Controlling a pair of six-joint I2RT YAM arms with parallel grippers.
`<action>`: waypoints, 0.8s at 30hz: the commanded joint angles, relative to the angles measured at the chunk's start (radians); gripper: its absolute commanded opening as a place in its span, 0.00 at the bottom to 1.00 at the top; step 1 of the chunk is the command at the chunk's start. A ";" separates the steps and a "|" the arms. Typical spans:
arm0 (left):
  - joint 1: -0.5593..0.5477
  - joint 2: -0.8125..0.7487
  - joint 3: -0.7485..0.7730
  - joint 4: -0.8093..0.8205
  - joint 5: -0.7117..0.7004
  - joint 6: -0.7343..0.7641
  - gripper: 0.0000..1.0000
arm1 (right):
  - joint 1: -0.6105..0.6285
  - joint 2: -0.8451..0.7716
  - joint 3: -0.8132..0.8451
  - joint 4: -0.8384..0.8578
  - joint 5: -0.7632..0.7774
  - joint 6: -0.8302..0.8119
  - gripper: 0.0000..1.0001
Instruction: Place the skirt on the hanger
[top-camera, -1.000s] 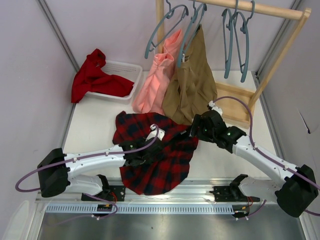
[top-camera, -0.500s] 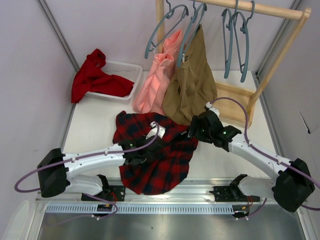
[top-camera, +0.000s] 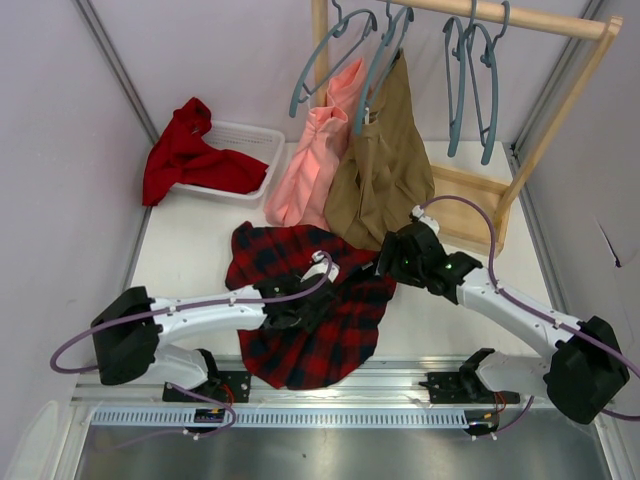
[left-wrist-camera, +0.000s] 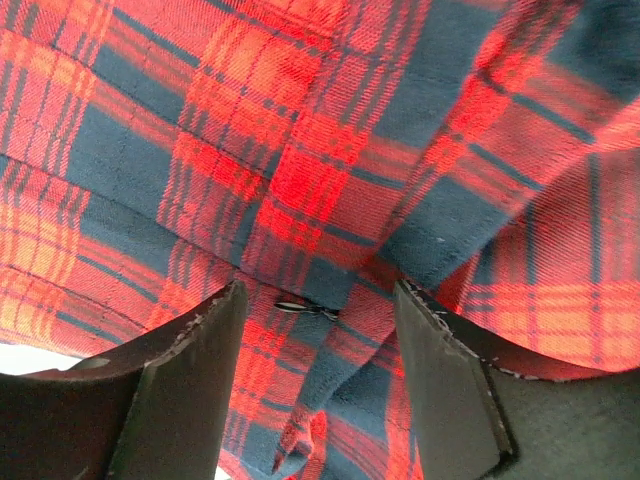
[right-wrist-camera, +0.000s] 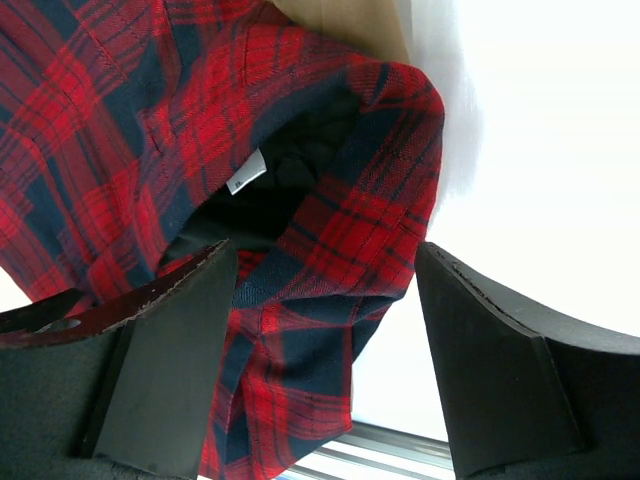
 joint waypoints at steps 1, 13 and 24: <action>-0.003 0.028 0.004 0.032 -0.068 -0.027 0.65 | -0.006 -0.038 -0.005 0.002 0.019 0.013 0.78; 0.045 0.018 -0.042 0.100 -0.114 -0.099 0.52 | -0.009 -0.033 -0.013 0.007 0.017 0.020 0.78; 0.077 -0.014 -0.091 0.167 -0.119 -0.113 0.06 | -0.009 -0.009 -0.011 0.030 0.013 0.019 0.78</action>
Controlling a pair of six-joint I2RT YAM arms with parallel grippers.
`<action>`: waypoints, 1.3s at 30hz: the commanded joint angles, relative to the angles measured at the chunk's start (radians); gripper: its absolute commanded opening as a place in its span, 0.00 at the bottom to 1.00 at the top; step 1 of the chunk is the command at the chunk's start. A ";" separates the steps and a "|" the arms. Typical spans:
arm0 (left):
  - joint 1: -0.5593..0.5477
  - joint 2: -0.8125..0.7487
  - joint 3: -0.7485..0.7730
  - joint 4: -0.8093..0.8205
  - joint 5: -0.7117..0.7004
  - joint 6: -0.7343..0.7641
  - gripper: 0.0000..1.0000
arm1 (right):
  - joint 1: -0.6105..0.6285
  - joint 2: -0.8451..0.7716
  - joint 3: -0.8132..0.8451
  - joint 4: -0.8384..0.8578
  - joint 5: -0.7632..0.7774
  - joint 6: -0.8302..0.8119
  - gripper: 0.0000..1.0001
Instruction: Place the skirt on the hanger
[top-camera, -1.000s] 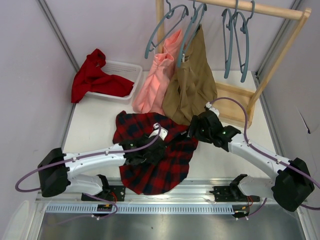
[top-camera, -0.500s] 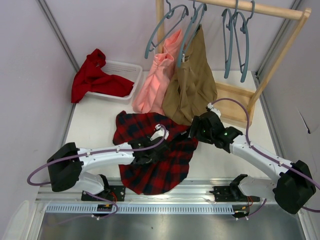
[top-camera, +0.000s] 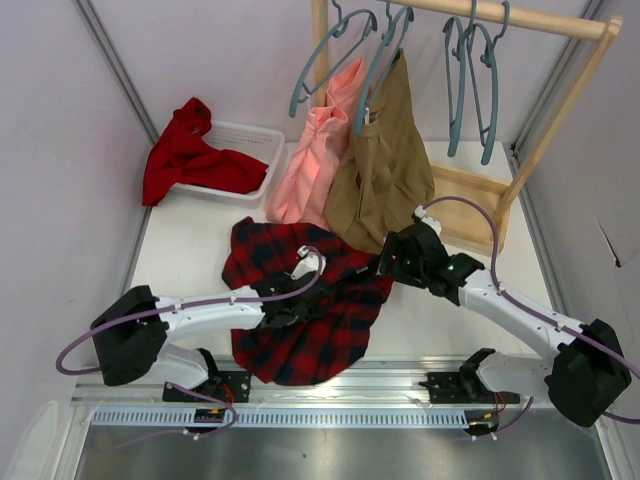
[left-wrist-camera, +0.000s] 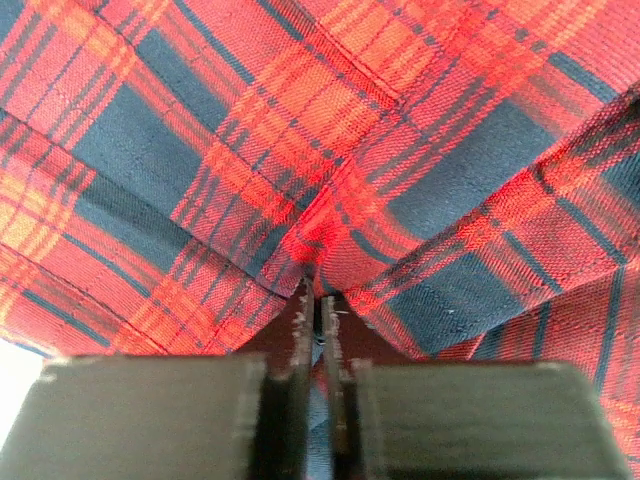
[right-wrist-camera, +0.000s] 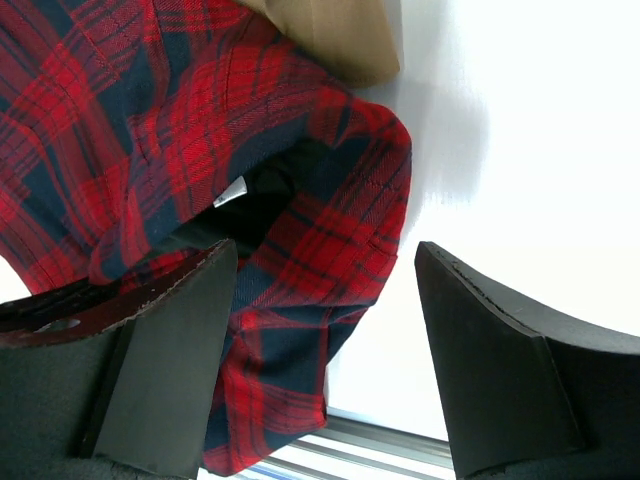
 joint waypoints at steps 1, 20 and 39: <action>0.016 -0.045 -0.005 0.043 -0.043 -0.016 0.00 | -0.003 0.019 0.000 0.033 0.012 0.010 0.77; 0.067 -0.185 0.208 -0.154 -0.034 0.098 0.00 | 0.001 0.155 0.033 0.210 0.023 0.028 0.69; 0.232 -0.252 0.392 -0.236 0.036 0.104 0.00 | 0.043 0.123 0.017 0.065 -0.020 0.007 0.67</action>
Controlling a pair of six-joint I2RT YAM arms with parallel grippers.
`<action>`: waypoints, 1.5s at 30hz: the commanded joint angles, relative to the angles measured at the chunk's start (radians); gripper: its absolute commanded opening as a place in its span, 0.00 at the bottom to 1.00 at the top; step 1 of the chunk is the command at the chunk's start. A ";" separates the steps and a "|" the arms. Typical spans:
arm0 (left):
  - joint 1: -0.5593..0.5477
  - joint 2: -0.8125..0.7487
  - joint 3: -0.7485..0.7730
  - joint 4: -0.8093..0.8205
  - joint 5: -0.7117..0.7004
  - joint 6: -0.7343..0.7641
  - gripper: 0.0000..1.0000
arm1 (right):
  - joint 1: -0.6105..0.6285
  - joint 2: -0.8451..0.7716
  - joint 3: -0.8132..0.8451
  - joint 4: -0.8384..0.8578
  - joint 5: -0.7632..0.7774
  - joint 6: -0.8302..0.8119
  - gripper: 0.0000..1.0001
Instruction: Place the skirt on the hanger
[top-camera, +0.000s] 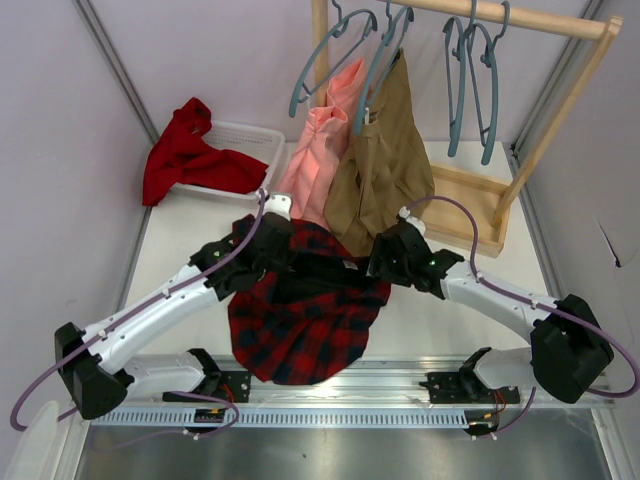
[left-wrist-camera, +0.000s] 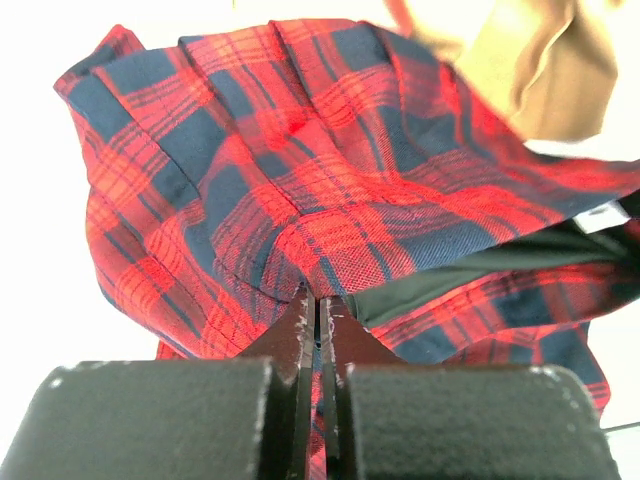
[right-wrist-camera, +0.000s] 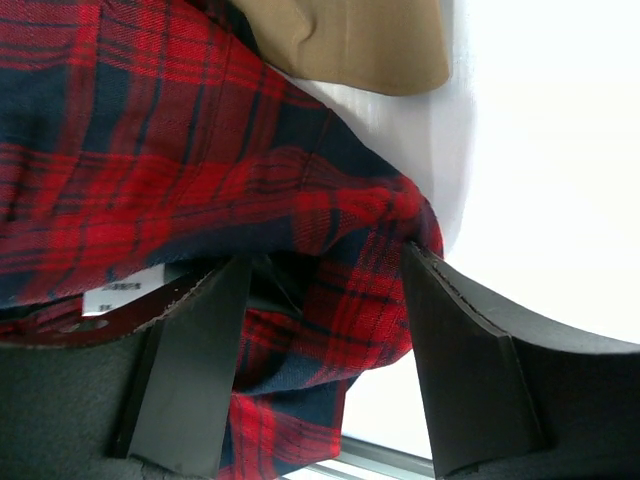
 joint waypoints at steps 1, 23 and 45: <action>0.014 -0.016 0.076 0.002 0.003 0.028 0.00 | 0.012 -0.018 -0.007 -0.034 -0.017 -0.008 0.68; 0.066 -0.015 0.142 -0.031 0.012 0.033 0.00 | 0.080 0.051 0.069 -0.152 0.049 -0.059 0.15; 0.080 0.065 0.609 -0.457 0.381 0.149 0.00 | -0.012 -0.326 0.619 -0.588 -0.086 -0.301 0.00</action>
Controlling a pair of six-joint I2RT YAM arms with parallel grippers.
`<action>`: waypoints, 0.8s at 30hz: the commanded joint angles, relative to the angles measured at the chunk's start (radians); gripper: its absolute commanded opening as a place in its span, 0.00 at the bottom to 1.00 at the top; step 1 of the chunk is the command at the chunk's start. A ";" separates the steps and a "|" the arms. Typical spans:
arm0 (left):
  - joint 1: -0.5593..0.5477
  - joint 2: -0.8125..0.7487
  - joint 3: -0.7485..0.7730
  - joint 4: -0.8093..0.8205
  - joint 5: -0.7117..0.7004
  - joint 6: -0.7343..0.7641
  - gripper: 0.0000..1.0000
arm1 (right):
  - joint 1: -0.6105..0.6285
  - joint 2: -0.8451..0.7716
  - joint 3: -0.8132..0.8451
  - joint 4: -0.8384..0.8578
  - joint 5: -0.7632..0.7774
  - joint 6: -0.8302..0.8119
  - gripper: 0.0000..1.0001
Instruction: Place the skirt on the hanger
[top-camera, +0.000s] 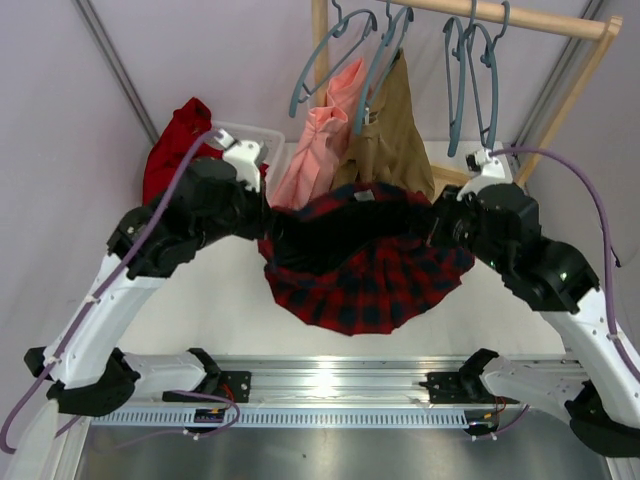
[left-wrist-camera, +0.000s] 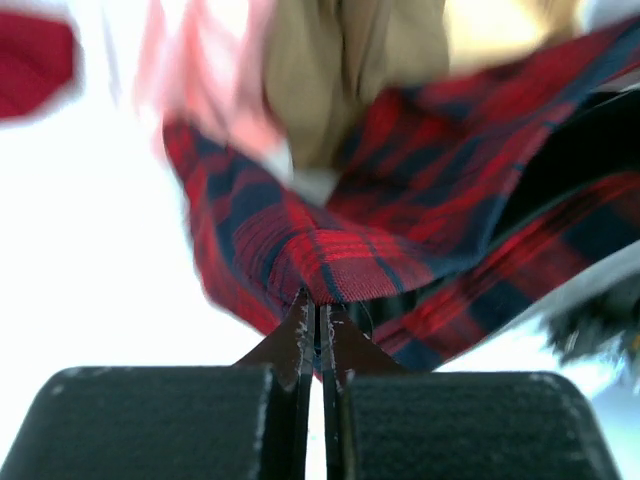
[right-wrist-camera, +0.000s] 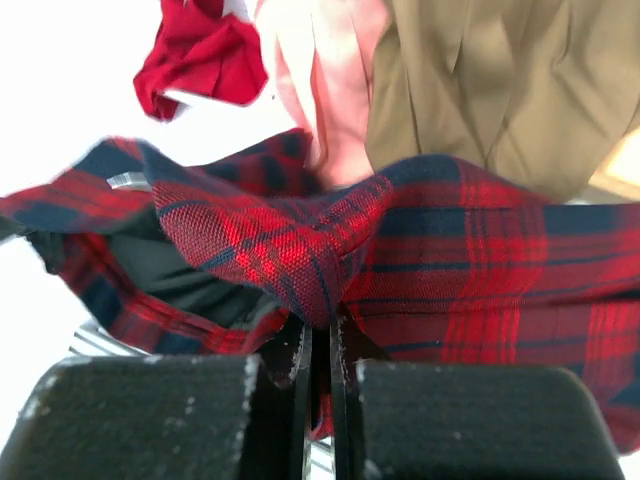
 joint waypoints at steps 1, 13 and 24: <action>0.005 -0.010 -0.162 -0.025 0.137 -0.018 0.00 | -0.023 -0.044 -0.167 -0.051 -0.129 -0.025 0.00; 0.005 -0.086 -0.612 0.363 0.520 -0.201 0.00 | -0.153 -0.067 -0.599 0.130 -0.192 0.034 0.00; 0.143 -0.001 -0.804 0.687 0.756 -0.349 0.00 | -0.412 0.035 -0.624 0.221 -0.336 -0.074 0.18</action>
